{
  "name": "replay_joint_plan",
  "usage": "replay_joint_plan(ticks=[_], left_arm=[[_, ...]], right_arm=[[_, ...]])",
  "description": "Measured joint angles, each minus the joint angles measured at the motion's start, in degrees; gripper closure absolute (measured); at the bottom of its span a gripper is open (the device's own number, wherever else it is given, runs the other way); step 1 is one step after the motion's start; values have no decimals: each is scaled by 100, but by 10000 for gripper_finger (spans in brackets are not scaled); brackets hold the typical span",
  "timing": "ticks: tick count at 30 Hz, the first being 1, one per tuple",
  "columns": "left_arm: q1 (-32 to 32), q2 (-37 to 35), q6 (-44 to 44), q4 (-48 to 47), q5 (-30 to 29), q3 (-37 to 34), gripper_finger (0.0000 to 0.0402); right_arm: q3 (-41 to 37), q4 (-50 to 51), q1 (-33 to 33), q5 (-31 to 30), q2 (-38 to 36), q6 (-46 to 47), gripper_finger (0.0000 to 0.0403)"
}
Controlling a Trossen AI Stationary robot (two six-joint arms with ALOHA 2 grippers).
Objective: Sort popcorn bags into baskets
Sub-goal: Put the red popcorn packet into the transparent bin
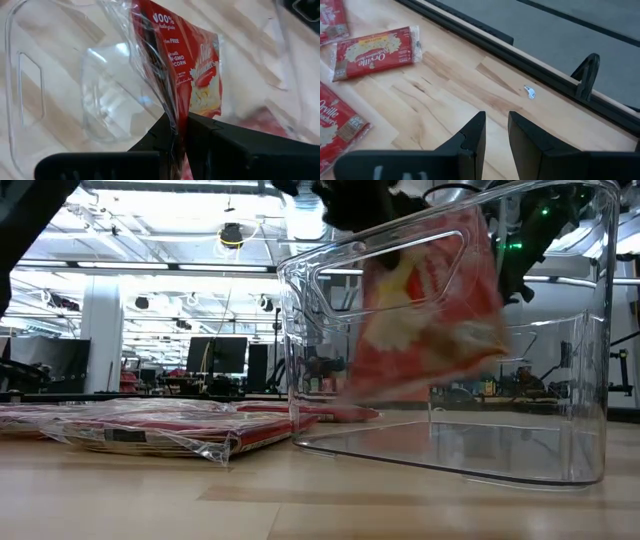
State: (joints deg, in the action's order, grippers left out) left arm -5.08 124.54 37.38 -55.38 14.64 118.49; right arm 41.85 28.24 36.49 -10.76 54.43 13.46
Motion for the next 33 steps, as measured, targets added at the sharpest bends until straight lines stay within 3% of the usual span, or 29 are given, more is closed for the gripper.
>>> replay_joint_plan(ticks=[8, 21, 33], left_arm=[[-12, 258, 172, 116, 365, 1, 386], [7, 272, 256, 199, 297, 3, 379], [7, 260, 29, 395, -46, 3, 247]], right_arm=[[0, -16, 8, 1, 45, 1, 296], [0, 0, 41, 13, 46, -2, 293], [0, 2, 41, 15, 46, -45, 251]])
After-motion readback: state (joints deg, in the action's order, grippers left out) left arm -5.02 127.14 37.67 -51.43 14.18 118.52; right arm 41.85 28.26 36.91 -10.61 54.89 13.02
